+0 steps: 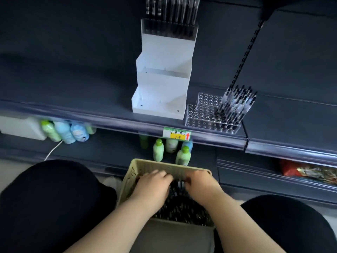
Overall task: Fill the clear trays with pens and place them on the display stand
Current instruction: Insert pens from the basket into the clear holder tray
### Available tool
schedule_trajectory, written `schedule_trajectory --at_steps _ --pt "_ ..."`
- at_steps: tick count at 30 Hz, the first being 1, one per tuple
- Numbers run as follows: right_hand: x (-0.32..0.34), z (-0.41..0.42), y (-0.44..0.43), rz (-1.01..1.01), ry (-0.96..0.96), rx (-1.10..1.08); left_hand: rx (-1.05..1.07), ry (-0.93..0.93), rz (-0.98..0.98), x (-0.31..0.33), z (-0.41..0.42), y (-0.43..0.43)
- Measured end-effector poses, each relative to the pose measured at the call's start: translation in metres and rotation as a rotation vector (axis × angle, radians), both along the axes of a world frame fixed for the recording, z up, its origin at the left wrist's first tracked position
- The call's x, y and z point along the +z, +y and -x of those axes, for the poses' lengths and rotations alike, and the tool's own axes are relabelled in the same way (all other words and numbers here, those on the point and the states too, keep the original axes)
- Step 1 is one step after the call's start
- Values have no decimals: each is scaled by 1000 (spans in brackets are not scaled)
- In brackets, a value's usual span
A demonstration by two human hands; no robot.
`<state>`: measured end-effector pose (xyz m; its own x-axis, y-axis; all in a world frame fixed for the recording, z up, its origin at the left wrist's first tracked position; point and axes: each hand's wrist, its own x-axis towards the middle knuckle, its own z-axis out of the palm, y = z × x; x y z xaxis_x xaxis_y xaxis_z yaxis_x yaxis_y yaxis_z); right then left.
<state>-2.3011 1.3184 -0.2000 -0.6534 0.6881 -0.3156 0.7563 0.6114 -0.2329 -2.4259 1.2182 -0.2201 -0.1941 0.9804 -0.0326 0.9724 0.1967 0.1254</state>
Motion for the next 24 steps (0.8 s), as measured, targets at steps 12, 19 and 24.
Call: schedule_trajectory --at_steps 12,19,24 --pt "-51 2 -32 149 -140 -219 222 -235 350 -50 18 -6" --pt "-59 10 -28 132 -231 -226 321 -234 511 -65 18 4" --pt "-64 17 -27 90 -317 -262 419 -319 518 -71 15 10"
